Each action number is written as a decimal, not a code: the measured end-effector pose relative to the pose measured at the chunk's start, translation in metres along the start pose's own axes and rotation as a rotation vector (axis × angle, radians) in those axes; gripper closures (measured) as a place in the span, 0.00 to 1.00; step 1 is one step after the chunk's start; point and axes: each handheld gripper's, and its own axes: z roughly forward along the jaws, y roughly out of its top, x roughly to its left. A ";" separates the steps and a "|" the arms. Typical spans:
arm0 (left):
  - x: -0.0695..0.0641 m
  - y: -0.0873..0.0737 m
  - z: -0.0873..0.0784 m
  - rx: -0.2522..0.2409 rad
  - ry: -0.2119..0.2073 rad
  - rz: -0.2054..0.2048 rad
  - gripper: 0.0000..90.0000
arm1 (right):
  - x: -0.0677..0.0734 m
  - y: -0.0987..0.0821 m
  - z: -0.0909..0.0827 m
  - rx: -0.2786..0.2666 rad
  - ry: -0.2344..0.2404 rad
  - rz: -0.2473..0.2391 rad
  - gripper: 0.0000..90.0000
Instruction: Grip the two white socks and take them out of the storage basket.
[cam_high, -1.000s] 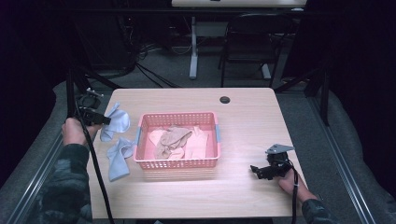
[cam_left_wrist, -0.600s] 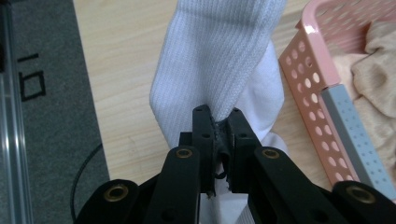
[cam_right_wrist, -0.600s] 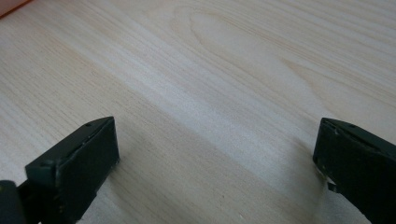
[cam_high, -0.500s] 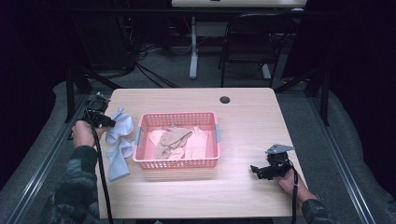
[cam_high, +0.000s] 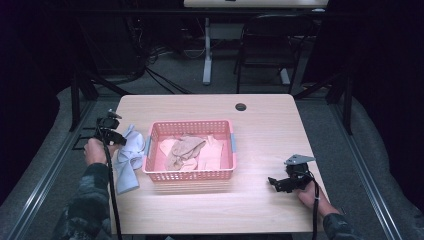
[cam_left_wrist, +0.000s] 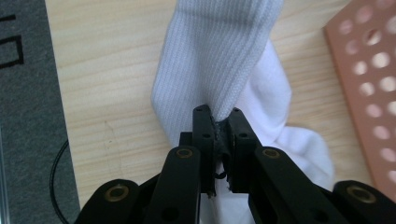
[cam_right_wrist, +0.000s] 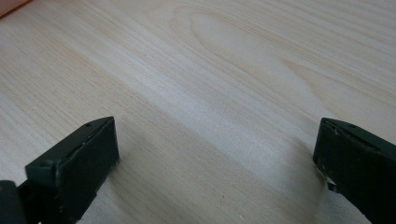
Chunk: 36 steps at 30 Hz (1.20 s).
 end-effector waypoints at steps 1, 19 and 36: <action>0.001 -0.001 0.003 0.000 0.003 -0.003 0.94 | 0.000 0.000 0.000 0.000 0.000 0.000 0.00; 0.009 0.002 0.026 0.041 0.006 -0.043 0.92 | 0.000 0.000 0.000 -0.003 -0.001 0.002 0.00; 0.008 0.001 0.010 0.010 0.052 -0.014 0.29 | -0.001 0.000 0.000 0.005 0.004 -0.006 0.00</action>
